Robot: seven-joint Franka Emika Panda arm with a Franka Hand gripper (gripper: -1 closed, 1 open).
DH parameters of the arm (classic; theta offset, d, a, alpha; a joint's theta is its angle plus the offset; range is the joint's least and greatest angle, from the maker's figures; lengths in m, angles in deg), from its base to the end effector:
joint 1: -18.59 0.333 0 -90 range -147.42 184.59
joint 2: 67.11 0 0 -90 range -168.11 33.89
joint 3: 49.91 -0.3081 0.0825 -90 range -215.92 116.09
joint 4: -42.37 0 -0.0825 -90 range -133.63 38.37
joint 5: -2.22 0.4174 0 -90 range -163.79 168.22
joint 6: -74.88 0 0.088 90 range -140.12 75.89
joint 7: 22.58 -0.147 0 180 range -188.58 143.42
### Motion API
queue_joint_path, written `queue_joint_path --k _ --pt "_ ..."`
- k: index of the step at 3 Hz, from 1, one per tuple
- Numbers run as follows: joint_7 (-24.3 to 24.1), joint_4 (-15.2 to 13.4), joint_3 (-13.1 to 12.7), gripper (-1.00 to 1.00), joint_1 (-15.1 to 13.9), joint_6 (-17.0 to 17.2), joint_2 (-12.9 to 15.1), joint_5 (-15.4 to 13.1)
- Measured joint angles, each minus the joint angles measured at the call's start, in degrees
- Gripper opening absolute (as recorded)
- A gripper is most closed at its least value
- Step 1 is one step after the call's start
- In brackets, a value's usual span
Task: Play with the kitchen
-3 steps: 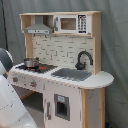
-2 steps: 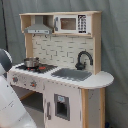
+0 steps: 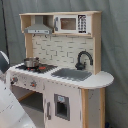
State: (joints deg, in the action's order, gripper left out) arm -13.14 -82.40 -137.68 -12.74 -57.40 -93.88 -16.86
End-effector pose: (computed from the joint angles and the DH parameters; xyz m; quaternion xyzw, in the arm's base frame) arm 0.3286 0.4782 0.3557 0.7157 0.5998 0.1853 0.3062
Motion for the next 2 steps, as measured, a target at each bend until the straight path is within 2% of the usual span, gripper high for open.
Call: queue_joint_path --k 2 --pt "-0.54 3.10 3.41 1.00 5.16 10.16 -3.85 -6.01"
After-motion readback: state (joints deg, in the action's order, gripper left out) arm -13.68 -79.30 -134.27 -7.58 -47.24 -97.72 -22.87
